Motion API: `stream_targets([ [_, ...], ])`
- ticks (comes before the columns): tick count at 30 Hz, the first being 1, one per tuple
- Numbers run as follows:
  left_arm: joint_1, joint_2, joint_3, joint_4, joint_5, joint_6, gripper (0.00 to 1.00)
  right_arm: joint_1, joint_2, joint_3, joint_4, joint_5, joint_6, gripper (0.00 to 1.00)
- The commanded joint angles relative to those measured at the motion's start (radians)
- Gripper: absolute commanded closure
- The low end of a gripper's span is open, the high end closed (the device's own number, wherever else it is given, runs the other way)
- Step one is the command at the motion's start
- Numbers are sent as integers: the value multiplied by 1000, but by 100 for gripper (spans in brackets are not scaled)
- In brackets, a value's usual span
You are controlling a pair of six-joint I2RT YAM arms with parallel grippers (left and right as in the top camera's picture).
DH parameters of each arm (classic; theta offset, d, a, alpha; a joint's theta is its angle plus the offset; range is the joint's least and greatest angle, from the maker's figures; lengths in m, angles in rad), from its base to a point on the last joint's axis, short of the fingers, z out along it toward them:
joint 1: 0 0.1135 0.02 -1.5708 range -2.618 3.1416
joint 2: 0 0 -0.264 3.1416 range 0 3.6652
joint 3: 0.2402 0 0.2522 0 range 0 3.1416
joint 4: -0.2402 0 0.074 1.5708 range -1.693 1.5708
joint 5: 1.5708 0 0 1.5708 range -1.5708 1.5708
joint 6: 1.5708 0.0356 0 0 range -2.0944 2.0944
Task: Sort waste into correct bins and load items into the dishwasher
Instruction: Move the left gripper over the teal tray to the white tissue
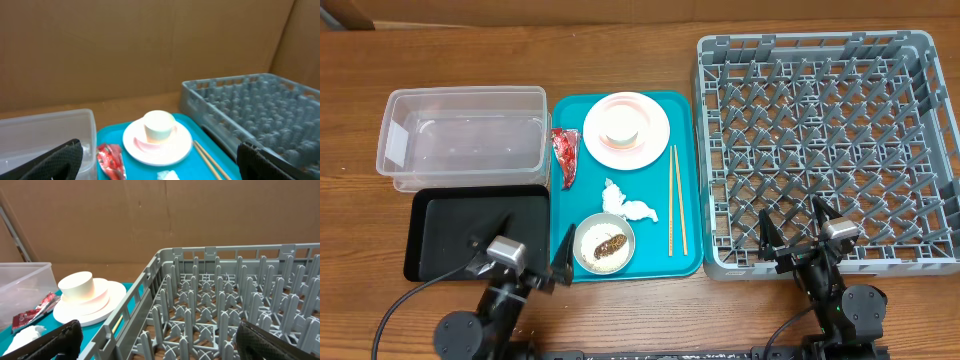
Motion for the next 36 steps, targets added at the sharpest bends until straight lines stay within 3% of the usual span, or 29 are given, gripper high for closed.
stream_targets([
  [1, -3, 13, 204, -151, -3, -29, 0, -2, -12, -10, 6, 2, 1, 0],
  [8, -3, 238, 632, -495, -60, -31, 0, -2, -12, -10, 6, 2, 1, 0],
  [13, -3, 499, 938, -841, 21, -49, 0, -2, -12, -10, 6, 2, 1, 0],
  [16, -3, 617, 1060, -964, 88, -49, 0, -2, -12, -10, 6, 2, 1, 0],
  [20, -3, 692, 1088, -992, 79, -48, 0, -2, -12, -10, 6, 3, 1, 0],
  [23, -3, 733, 1081, -923, 64, -45, 0, -2, -12, -10, 6, 2, 1, 0],
  [24, -3, 746, 1081, -899, 50, -45, 8, -2, -12, -10, 6, 2, 1, 0],
  [26, -3, 773, 1081, -855, 13, -57, 47, -2, -12, -10, 6, 2, 1, 0],
  [28, -3, 808, 1081, -835, -15, -116, 64, -2, -12, -10, 6, 3, 1, 0],
  [30, -3, 838, 1081, -842, -24, -133, 88, -2, -12, -10, 6, 3, 1, 0],
  [36, -19, 972, 1059, -893, -27, -136, 87, -2, -12, -10, 6, 2, 1, 0],
])
